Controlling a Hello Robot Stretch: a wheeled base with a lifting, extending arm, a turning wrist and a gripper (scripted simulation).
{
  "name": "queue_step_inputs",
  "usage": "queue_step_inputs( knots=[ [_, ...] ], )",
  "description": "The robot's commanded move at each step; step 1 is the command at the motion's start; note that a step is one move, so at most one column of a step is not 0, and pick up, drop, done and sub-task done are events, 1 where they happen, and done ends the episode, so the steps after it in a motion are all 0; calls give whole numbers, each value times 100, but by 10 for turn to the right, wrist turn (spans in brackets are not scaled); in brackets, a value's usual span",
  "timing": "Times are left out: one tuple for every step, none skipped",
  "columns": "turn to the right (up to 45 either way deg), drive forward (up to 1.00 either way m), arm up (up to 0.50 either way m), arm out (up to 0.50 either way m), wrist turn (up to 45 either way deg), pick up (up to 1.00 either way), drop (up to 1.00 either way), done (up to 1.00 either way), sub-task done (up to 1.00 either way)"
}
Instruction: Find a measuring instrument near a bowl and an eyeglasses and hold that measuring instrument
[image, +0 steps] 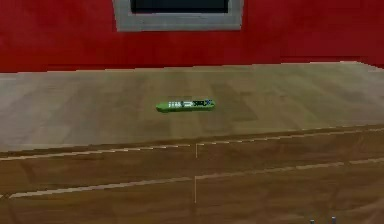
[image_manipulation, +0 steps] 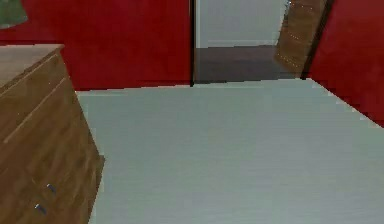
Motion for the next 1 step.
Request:
queue_step_inputs(
  knots=[
    [450, 0, 0, 0, 0, 0, 0, 0, 0]
  ],
)
